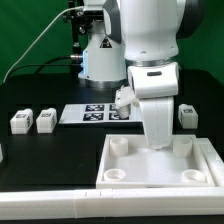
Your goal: Assemble one leg
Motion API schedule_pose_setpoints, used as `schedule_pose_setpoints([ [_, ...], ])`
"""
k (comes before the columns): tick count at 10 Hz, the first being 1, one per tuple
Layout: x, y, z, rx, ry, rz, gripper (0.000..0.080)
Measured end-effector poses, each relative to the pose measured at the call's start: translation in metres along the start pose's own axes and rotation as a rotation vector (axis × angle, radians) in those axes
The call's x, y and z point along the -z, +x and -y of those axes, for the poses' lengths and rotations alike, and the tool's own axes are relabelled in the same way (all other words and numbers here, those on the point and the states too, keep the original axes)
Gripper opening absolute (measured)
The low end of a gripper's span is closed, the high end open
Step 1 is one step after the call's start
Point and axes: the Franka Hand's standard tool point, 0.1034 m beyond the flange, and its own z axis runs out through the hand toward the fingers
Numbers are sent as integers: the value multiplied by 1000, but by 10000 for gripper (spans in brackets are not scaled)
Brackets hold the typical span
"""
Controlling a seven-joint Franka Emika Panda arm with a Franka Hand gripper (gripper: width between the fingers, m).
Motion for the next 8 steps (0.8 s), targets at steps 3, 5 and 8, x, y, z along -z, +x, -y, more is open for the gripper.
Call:
schedule_pose_setpoints([
  [3,0,-2,-1,4,1,-7,64],
  [5,0,-3,-1,2,2,-6,246],
  [8,0,-3,-1,1,2,-6,586],
])
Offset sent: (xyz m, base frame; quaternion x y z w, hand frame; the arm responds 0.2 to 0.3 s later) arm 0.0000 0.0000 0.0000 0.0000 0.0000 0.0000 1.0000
